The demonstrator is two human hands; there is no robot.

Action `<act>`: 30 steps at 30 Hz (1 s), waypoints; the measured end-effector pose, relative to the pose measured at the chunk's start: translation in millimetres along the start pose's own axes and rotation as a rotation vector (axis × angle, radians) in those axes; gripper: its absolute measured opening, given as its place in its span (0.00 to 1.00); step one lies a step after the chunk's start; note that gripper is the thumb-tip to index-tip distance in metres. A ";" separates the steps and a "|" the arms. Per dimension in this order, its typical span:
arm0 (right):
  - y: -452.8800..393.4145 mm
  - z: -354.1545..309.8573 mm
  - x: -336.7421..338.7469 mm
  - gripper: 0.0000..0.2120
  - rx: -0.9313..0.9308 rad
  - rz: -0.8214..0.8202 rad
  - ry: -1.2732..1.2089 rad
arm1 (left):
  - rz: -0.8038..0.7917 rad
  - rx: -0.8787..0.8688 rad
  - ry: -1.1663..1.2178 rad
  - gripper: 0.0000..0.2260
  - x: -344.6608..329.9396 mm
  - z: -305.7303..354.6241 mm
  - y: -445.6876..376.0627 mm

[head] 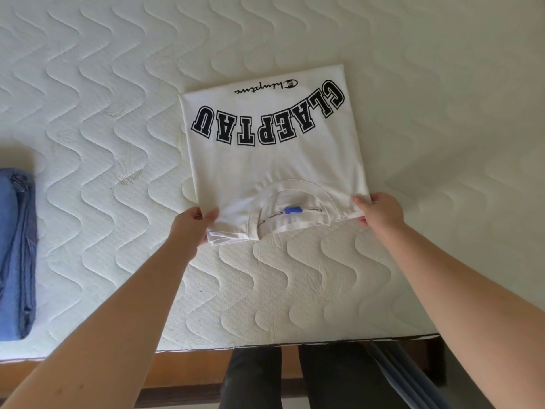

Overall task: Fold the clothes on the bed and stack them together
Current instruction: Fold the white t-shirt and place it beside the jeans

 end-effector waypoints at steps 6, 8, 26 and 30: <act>-0.5 10.1 1.6 0.09 -0.012 0.008 -0.192 | 0.003 -0.006 -0.056 0.05 -9.1 -1.9 5.4; -2.2 13.9 9.1 0.12 -0.010 0.047 -0.212 | 0.016 -0.006 -0.074 0.07 -13.0 -2.6 13.5; -77.1 55.7 152.5 0.14 0.044 0.371 -0.240 | -0.211 0.424 0.370 0.11 -223.4 -136.5 160.0; -102.0 61.7 171.0 0.14 0.058 0.328 -0.124 | -0.280 0.517 0.123 0.10 -258.7 -152.1 187.1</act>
Point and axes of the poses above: each hand's wrist, its own y-axis away from the middle knuckle, its own x-axis out of the back of the hand, z = x × y, the point moved 9 cm from there along -y, towards the middle knuckle, and after that the axes turned 15 degrees about y, right-handed, at the moved point
